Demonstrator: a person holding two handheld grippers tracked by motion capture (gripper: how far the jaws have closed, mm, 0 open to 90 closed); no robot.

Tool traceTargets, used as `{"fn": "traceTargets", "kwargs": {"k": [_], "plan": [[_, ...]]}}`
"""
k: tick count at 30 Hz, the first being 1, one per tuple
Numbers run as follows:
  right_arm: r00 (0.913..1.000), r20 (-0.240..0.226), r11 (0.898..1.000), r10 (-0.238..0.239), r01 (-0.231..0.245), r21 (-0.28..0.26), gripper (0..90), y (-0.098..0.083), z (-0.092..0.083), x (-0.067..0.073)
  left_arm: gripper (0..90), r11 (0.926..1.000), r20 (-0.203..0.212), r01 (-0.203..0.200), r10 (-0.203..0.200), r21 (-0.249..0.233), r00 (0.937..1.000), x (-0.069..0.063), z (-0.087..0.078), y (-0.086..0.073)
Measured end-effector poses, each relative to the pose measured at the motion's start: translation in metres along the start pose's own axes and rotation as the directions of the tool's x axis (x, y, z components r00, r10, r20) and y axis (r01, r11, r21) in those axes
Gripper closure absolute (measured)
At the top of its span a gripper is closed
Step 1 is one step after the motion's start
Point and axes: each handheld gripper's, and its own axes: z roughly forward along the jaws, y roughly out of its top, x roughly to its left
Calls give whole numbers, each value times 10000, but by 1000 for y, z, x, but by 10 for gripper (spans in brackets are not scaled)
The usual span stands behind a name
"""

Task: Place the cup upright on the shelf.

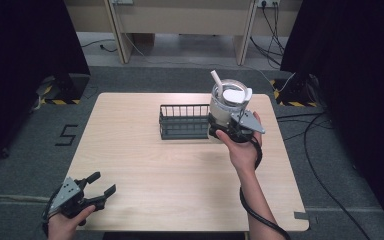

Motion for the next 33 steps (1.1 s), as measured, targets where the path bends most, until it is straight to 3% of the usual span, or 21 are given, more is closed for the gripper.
{"fn": "traceTargets", "kwargs": {"k": [33], "plan": [[9999, -146, 10000, -42, 42, -5, 105, 21, 37, 9, 199, 10000, 18, 16, -16, -23, 10000, 0, 0, 0]]}}
